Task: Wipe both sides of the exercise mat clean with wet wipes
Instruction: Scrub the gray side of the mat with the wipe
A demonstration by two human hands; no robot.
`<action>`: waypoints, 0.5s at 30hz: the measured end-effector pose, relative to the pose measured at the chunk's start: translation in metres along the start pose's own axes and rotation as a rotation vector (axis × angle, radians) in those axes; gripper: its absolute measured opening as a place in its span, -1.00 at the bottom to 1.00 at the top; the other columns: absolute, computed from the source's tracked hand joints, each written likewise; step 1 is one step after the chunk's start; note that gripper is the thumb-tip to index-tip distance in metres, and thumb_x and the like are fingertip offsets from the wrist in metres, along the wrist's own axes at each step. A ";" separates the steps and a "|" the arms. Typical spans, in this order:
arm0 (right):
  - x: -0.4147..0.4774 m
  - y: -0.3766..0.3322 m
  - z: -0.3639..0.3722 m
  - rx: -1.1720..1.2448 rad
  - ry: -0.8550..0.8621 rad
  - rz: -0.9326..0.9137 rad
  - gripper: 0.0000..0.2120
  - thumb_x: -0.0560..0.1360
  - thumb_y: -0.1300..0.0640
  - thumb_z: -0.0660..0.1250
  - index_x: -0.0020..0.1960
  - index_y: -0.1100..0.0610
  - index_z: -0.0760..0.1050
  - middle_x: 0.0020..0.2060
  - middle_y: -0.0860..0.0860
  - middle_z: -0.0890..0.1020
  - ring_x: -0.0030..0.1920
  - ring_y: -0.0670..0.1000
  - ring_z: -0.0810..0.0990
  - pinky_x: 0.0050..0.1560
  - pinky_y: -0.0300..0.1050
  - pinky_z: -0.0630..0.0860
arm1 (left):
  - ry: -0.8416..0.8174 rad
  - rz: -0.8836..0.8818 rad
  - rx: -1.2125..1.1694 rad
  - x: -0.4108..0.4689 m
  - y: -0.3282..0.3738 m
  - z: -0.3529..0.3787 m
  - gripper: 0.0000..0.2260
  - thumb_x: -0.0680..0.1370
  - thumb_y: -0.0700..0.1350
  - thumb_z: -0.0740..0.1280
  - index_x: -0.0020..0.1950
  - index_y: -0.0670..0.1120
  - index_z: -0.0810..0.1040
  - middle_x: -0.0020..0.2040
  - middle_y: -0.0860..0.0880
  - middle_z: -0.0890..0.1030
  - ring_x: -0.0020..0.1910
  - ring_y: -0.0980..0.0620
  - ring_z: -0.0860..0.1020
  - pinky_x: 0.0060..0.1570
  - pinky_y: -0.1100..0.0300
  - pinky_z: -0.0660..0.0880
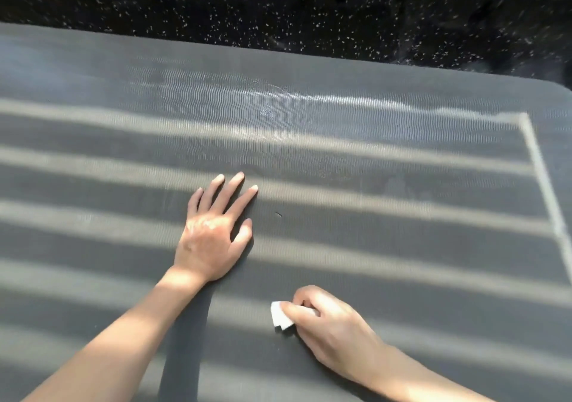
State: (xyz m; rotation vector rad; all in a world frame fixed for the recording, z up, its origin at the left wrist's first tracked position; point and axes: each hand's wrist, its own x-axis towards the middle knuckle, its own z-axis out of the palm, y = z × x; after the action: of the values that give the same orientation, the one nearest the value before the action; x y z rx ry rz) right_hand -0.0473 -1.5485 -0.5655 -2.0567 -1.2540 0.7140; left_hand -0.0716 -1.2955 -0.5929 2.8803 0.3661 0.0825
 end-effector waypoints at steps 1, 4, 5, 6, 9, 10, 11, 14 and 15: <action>0.003 0.007 0.001 -0.015 0.070 -0.047 -0.80 0.51 0.21 0.20 0.08 0.11 0.53 -0.13 -0.03 0.40 -0.29 -0.05 0.30 -0.38 -0.20 0.41 | 0.027 0.003 0.011 -0.001 0.000 0.004 -0.51 0.54 0.03 0.15 0.48 0.02 0.41 0.53 -0.02 0.33 0.50 -0.15 0.24 0.46 -0.13 0.11; 0.006 0.011 0.004 -0.082 0.113 -0.116 -0.80 0.55 0.21 0.18 0.07 0.16 0.55 -0.13 0.02 0.44 -0.27 -0.04 0.32 -0.30 -0.17 0.40 | 0.041 0.021 0.056 0.000 0.000 0.010 -0.50 0.57 0.04 0.10 0.48 -0.05 0.41 0.52 -0.09 0.34 0.49 -0.22 0.27 0.42 -0.19 0.17; 0.006 0.008 0.004 -0.100 0.106 -0.098 -0.79 0.56 0.20 0.16 0.08 0.17 0.55 -0.13 0.03 0.45 -0.26 -0.04 0.32 -0.28 -0.16 0.39 | 0.026 0.012 0.054 -0.002 0.001 0.010 -0.50 0.58 0.04 0.07 0.48 -0.08 0.41 0.51 -0.13 0.35 0.49 -0.24 0.27 0.41 -0.22 0.19; 0.001 0.003 0.006 -0.100 0.096 -0.080 -0.77 0.57 0.17 0.15 0.09 0.16 0.56 -0.13 0.03 0.45 -0.27 -0.02 0.33 -0.28 -0.15 0.40 | 0.011 -0.011 0.029 -0.012 0.004 0.010 -0.49 0.58 0.05 0.05 0.47 -0.11 0.41 0.50 -0.16 0.36 0.48 -0.26 0.27 0.40 -0.24 0.20; -0.012 -0.005 0.008 -0.035 0.078 0.055 -0.67 0.57 -0.03 0.08 0.12 0.08 0.54 -0.13 -0.07 0.43 -0.26 -0.03 0.39 -0.27 -0.14 0.39 | 0.079 -0.032 -0.056 -0.053 0.027 0.006 -0.55 0.59 -0.01 0.09 0.41 -0.17 0.47 0.44 -0.19 0.42 0.44 -0.26 0.31 0.41 -0.22 0.24; -0.017 -0.007 0.008 -0.011 0.089 0.080 -0.62 0.56 -0.10 0.05 0.12 0.06 0.53 -0.14 -0.11 0.40 -0.25 -0.07 0.37 -0.26 -0.20 0.34 | 0.112 -0.057 -0.067 -0.068 0.037 0.006 -0.56 0.58 -0.04 0.11 0.39 -0.17 0.48 0.43 -0.18 0.44 0.43 -0.24 0.33 0.40 -0.21 0.28; -0.020 -0.011 0.008 -0.007 0.086 0.080 -0.61 0.55 -0.12 0.04 0.11 0.04 0.54 -0.15 -0.13 0.38 -0.25 -0.08 0.36 -0.26 -0.21 0.32 | 0.122 -0.089 -0.077 -0.080 0.043 0.006 -0.56 0.57 -0.06 0.12 0.39 -0.17 0.49 0.43 -0.17 0.45 0.43 -0.23 0.35 0.39 -0.20 0.31; -0.026 -0.019 0.014 -0.067 0.105 -0.018 -0.72 0.56 0.03 0.13 0.02 0.09 0.58 -0.17 -0.02 0.46 -0.31 0.02 0.45 -0.32 -0.14 0.42 | 0.071 -0.088 -0.051 -0.096 0.055 0.016 -0.54 0.56 -0.06 0.11 0.43 -0.16 0.46 0.45 -0.14 0.43 0.44 -0.18 0.34 0.37 -0.15 0.33; -0.029 -0.022 0.019 -0.094 0.114 -0.038 -0.74 0.55 0.07 0.15 -0.03 0.12 0.58 -0.19 0.02 0.47 -0.34 0.06 0.47 -0.38 -0.12 0.45 | 0.055 -0.070 -0.016 -0.099 0.055 0.020 -0.53 0.57 -0.06 0.10 0.44 -0.15 0.44 0.46 -0.13 0.42 0.45 -0.16 0.34 0.38 -0.13 0.31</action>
State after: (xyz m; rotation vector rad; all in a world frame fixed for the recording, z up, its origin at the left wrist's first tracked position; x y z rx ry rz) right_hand -0.0851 -1.5626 -0.5581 -2.1117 -1.2802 0.5212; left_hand -0.1522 -1.3765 -0.6013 2.8510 0.4743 0.1520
